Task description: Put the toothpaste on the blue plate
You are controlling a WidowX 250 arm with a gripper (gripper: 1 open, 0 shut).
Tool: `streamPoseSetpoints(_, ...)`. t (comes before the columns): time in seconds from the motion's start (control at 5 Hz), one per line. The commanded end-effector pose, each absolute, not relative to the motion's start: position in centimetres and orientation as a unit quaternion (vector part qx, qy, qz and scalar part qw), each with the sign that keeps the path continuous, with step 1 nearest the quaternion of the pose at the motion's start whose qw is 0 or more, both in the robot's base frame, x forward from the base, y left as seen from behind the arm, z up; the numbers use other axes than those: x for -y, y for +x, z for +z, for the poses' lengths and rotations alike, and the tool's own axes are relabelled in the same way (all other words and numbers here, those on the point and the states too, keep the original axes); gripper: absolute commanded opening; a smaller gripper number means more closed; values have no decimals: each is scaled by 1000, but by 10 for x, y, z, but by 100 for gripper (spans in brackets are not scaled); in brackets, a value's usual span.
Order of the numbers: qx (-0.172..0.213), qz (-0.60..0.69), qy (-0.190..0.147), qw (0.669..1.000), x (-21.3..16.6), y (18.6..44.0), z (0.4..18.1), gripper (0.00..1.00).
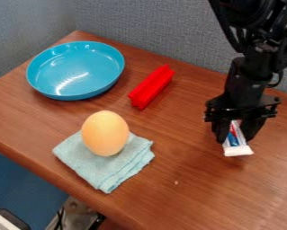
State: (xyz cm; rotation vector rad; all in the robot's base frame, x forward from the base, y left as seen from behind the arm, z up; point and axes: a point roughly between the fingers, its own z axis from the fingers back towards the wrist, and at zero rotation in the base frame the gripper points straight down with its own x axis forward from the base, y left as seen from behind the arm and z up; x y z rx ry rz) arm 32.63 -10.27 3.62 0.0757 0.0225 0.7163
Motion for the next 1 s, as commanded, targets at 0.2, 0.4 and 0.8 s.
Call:
streamPoseSetpoints(0.2,20,357,13,934,96,335,67,0)
streamPoseSetpoints(0.4,19,356,13,934,94,334,69,0)
streamPoseSetpoints(0.8,17,355,14,935,91,334,72,0)
